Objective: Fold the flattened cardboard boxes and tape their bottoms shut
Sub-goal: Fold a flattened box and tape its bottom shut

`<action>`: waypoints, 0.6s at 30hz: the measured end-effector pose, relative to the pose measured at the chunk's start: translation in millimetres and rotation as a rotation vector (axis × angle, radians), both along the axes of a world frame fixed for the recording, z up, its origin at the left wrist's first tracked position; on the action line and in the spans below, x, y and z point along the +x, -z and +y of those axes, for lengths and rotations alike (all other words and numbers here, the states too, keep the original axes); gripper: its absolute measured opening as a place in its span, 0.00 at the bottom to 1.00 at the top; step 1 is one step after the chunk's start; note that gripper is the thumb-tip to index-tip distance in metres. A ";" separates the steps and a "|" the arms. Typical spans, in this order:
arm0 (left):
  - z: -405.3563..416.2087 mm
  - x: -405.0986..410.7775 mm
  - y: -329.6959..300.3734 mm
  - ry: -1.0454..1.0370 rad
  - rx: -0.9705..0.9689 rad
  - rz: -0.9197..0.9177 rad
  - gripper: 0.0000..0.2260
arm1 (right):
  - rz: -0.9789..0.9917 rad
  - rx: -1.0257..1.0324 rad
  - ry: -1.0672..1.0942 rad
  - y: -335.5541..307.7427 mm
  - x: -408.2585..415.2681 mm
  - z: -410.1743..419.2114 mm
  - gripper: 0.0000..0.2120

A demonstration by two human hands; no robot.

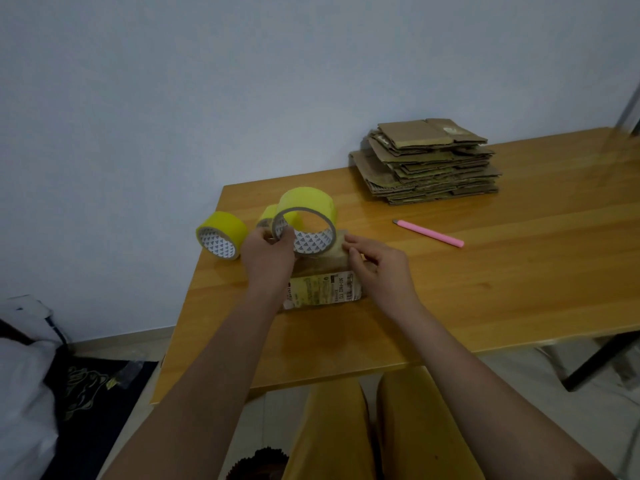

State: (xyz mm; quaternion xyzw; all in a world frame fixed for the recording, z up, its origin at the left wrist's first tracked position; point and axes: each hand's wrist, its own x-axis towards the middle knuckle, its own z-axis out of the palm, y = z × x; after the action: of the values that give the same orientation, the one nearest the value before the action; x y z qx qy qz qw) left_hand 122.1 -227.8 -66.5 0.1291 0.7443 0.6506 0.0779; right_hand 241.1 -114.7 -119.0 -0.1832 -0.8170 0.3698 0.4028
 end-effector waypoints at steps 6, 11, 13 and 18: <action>-12.2 -1.2 -7.5 -0.048 -0.168 0.204 0.14 | -0.061 0.001 -0.030 -8.1 -6.7 0.5 0.11; -22.2 4.6 -7.6 -0.088 -0.260 0.306 0.18 | -0.106 -0.028 -0.064 -12.0 -9.5 1.9 0.11; -25.2 5.7 -4.7 -0.111 -0.265 0.324 0.19 | -0.112 -0.018 -0.072 -12.2 -10.9 2.2 0.11; -29.7 5.5 1.5 -0.127 -0.238 0.319 0.15 | -0.118 -0.037 -0.085 -12.0 -13.2 1.3 0.11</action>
State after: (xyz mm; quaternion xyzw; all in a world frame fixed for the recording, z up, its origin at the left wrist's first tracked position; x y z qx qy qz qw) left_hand 127.6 -257.5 -68.0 0.1733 0.8253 0.5333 -0.0671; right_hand 227.9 -113.4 -107.0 -0.1774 -0.8394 0.3900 0.3344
